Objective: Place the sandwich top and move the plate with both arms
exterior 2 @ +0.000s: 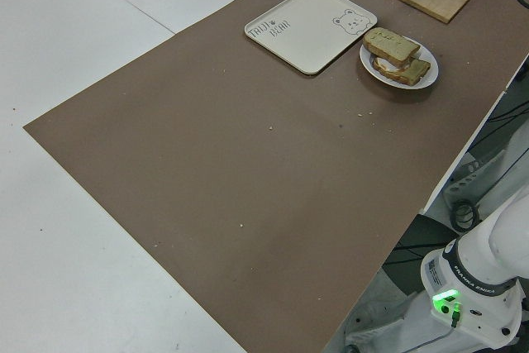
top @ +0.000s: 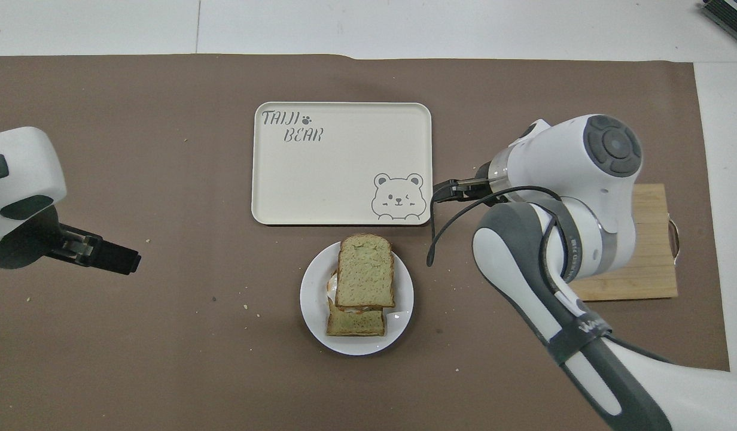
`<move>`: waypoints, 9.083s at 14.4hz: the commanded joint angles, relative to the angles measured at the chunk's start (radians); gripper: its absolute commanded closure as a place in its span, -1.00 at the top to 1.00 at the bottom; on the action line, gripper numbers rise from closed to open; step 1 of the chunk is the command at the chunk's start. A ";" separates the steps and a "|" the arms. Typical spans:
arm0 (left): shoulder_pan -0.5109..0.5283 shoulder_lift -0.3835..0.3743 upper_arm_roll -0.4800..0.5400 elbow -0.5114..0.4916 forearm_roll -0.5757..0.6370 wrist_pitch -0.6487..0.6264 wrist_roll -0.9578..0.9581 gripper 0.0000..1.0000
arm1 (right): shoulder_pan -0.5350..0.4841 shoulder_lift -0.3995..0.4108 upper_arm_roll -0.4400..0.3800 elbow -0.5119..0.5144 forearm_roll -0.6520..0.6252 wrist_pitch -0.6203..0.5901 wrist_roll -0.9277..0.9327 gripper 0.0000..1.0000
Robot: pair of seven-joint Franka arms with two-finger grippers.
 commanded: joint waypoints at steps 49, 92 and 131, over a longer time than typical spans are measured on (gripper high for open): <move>-0.409 0.117 -0.012 -0.886 -1.010 1.246 0.232 -0.77 | -0.278 -0.291 -0.011 0.261 -0.217 -0.633 -0.061 1.00; 0.019 0.574 -0.086 -0.214 -1.030 0.964 0.269 -1.00 | -0.278 -0.317 -0.011 0.222 -0.200 -0.644 -0.063 1.00; 0.141 0.091 0.049 0.255 0.071 -0.061 0.133 1.00 | -0.282 -0.319 -0.025 0.222 -0.200 -0.655 -0.096 1.00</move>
